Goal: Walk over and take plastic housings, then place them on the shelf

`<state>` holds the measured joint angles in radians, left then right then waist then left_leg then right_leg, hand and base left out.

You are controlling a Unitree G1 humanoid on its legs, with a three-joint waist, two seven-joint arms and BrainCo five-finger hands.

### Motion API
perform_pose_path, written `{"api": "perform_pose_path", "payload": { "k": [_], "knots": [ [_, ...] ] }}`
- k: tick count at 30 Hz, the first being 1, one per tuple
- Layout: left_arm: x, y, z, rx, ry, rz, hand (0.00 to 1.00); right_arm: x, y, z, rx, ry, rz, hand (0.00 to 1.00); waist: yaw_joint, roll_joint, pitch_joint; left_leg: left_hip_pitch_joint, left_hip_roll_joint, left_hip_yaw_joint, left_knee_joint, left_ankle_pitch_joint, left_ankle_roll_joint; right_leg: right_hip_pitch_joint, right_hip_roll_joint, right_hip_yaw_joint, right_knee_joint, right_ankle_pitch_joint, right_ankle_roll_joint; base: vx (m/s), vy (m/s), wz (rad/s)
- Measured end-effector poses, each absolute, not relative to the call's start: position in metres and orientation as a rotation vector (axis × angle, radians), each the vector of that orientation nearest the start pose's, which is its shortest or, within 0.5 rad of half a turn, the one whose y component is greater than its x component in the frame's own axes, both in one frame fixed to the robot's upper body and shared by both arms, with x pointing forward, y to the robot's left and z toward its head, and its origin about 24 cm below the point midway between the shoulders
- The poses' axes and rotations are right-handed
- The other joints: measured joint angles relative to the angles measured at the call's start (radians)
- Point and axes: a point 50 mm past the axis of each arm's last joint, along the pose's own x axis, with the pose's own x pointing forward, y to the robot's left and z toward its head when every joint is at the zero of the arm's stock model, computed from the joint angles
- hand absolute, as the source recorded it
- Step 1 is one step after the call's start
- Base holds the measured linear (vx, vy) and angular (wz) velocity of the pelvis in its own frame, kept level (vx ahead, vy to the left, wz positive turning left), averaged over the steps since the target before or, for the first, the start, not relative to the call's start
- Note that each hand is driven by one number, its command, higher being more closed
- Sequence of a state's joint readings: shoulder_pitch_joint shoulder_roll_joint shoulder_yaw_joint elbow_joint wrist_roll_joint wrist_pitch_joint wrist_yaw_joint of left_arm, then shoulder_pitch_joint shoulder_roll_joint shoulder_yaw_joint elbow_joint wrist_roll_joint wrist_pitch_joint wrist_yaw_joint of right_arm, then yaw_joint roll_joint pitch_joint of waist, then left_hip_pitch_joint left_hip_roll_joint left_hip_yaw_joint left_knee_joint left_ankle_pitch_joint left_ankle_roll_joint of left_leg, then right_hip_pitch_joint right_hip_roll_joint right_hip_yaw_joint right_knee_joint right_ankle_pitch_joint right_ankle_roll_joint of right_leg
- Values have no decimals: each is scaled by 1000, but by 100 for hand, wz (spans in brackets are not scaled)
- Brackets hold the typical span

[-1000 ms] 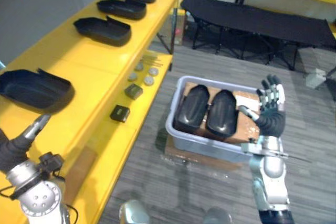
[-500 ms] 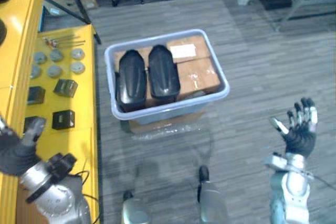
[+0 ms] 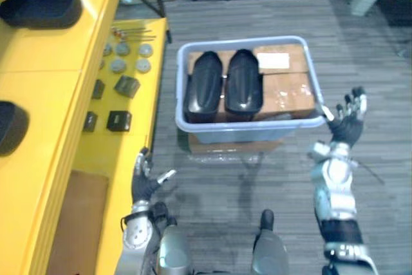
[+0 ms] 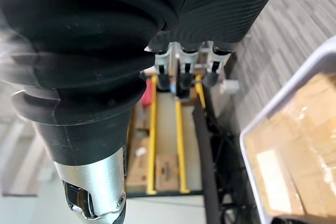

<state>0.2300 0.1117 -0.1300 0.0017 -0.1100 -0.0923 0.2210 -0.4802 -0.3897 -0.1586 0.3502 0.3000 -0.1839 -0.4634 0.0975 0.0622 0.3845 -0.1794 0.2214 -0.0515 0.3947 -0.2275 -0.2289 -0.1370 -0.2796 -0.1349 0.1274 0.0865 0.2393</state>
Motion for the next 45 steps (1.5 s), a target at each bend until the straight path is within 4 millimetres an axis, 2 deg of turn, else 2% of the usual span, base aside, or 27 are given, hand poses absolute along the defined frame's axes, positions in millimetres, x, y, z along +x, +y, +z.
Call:
{"api": "perform_pose_path", "payload": {
  "k": [2, 5, 7, 9, 11, 14, 17, 19, 25, 30, 35, 40, 45],
  "knots": [
    [200, 163, -15, 23, 210, 134, 0, 343, -284, 175, 11, -376, -635, 0, 11, 12, 22, -25, -3, -23, 1, 13, -3, -3, -1, -20, -5, 8, -1, -41, 15, 27],
    [200, 161, -25, 34, 249, 115, 0, 351, -300, 197, -27, -384, -689, 0, 23, 28, 47, -34, -3, -29, 0, 22, -6, -4, 0, -30, -13, 16, -3, -22, 9, 9],
    [196, 154, -36, 41, 285, 66, 0, 356, -317, 221, -71, -381, -751, 0, 31, 51, 69, -67, -4, -42, 19, 22, -6, -22, 1, -37, -11, 21, -4, -50, 23, 6],
    [192, 149, -46, 50, 319, 30, 0, 359, -326, 237, -114, -368, -780, 0, 34, 69, 80, -102, -4, -51, 36, 22, -6, -51, 2, -42, -1, 24, -5, -43, 21, 4],
    [184, 140, -62, 63, 387, -11, 0, 362, -334, 238, -151, -303, -807, 0, 54, 88, 93, -112, -3, -48, 43, 22, -6, -78, 0, -44, 24, 24, -5, -33, 10, -8],
    [179, 134, -69, 36, 408, -26, 0, 367, -336, 245, -183, -252, -803, 0, 60, 105, 103, -153, -4, -52, 68, 22, -6, -120, -5, -50, 53, 23, -7, -51, 8, -2],
    [181, 128, -71, 29, 410, -43, 0, 366, -343, 255, -213, -234, -818, 0, 81, 124, 113, -175, -8, -54, 80, 22, -6, -153, -10, -50, 80, 19, -13, -72, -1, -2],
    [181, 126, -72, 18, 406, -34, 0, 369, -341, 262, -221, -226, -791, 0, 88, 135, 117, -196, -9, -61, 88, 23, -7, -178, -12, -51, 100, 14, -20, -86, -12, 1],
    [187, 128, -77, 42, 411, -38, 0, 375, -330, 273, -300, -233, -731, 0, 110, 138, 118, -210, -17, -69, 52, 57, -11, -214, -21, -56, 122, 10, -26, -24, -16, 5],
    [187, 130, -79, 47, 408, -36, 0, 379, -320, 286, -370, -258, -691, 0, 113, 140, 119, -210, -26, -74, 12, 85, -14, -230, -33, -69, 134, 9, -28, 1, -25, 7],
    [190, 130, -80, 50, 402, -40, 0, 381, -320, 282, -407, -201, -687, 0, 116, 140, 119, -209, -34, -77, -7, 98, -13, -236, -46, -90, 143, 7, -31, -11, -7, 6],
    [191, 128, -79, 45, 395, -43, 0, 381, -331, 262, -448, -42, -718, 0, 132, 140, 119, -211, -35, -76, -21, 107, -14, -246, -48, -90, 144, 7, -32, 0, 0, 0],
    [192, 128, -79, 33, 396, -49, 0, 380, -335, 257, -484, 1, -737, 0, 138, 141, 118, -220, -36, -77, -23, 107, -14, -254, -50, -92, 143, 7, -32, 0, 0, 0]
  ]
}}
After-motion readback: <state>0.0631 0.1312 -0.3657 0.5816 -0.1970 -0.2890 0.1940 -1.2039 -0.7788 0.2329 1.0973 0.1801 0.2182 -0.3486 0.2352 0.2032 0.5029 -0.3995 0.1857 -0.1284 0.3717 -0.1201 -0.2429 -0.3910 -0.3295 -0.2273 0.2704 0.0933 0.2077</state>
